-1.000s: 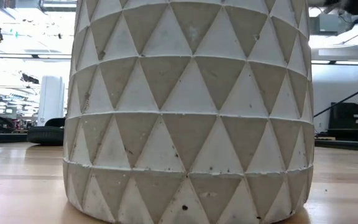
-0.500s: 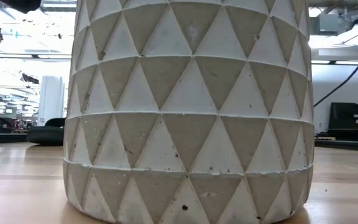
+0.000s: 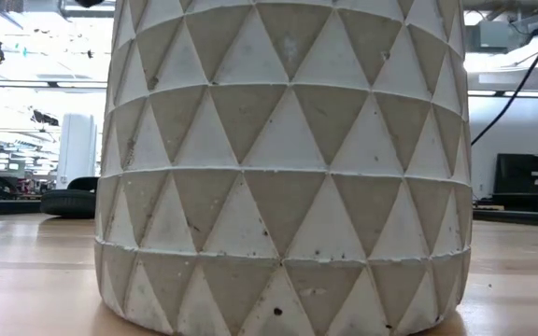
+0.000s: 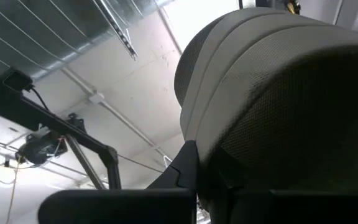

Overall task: Pick and place slides into the shelf
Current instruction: Put the gray slide on the shelf

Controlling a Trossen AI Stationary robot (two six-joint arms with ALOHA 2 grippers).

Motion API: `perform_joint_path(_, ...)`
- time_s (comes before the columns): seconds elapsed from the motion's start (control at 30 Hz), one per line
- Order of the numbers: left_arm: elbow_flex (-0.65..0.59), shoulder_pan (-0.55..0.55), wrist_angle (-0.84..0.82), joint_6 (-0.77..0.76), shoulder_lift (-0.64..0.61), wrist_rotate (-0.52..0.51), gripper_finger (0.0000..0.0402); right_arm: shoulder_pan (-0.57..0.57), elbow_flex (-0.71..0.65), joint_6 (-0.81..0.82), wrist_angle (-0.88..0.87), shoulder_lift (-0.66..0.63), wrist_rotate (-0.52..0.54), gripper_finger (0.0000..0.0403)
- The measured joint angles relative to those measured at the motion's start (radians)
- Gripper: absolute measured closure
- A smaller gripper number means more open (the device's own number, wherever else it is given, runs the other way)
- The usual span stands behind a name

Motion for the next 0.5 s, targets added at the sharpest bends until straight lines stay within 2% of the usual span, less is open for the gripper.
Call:
perform_joint_path(0.23,0.144,0.048,0.001,0.134,0.085,-0.038,0.0216,0.026,0.005,0.0,0.001,0.006,0.0,0.0403)
perform_joint_path(0.5,0.324,0.101,0.001,0.216,0.246,-0.041,0.0216,0.027,0.005,0.0,0.012,0.006,0.0,0.0403)
